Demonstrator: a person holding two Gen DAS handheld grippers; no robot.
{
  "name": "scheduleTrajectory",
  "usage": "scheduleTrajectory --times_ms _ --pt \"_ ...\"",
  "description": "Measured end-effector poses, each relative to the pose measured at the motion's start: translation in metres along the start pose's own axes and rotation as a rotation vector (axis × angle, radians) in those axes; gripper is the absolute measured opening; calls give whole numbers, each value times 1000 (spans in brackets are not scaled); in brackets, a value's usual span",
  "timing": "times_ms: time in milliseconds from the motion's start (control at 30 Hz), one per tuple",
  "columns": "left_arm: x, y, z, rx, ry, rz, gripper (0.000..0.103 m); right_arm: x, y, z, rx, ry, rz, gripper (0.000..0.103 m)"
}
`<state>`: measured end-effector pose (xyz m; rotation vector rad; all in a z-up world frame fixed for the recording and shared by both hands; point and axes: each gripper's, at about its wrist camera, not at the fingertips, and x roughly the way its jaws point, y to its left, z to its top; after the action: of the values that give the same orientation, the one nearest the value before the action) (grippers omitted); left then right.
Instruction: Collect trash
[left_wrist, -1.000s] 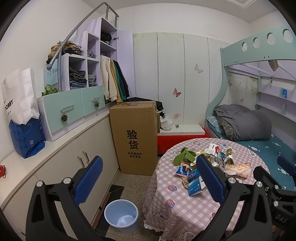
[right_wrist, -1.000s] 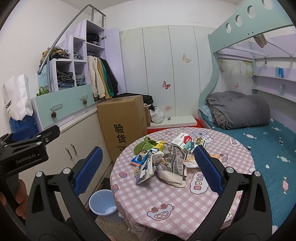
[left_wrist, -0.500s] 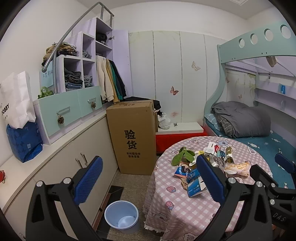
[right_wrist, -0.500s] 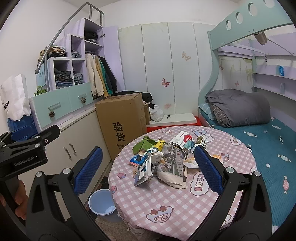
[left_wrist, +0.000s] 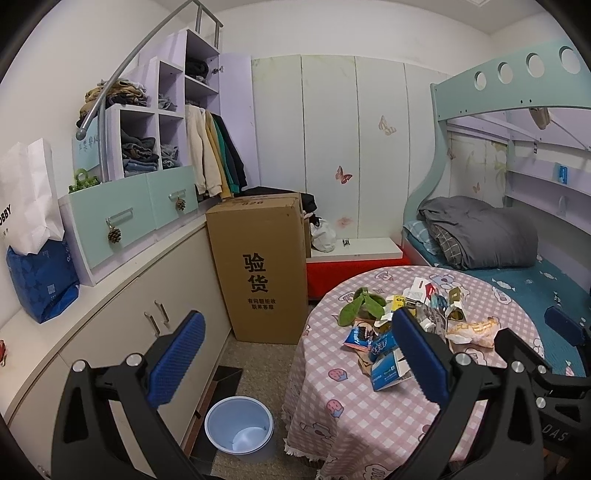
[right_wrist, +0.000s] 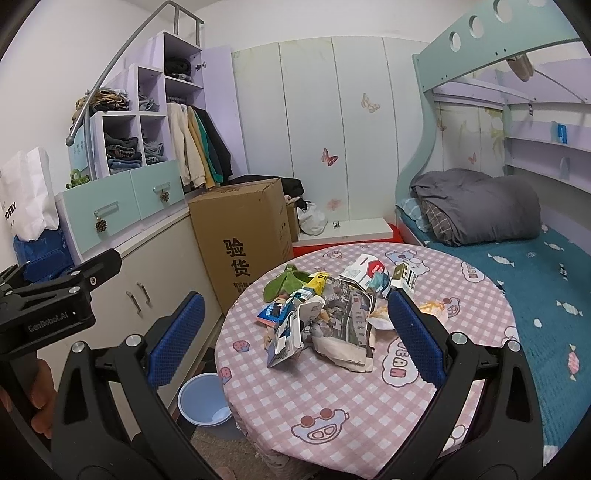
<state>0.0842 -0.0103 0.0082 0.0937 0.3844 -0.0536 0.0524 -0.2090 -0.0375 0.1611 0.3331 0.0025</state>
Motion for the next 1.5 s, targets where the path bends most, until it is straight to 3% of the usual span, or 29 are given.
scheduleTrajectory --times_ms 1500 --pt "32 -9 -11 -1 80 -19 99 25 -13 -11 45 78 -4 97"
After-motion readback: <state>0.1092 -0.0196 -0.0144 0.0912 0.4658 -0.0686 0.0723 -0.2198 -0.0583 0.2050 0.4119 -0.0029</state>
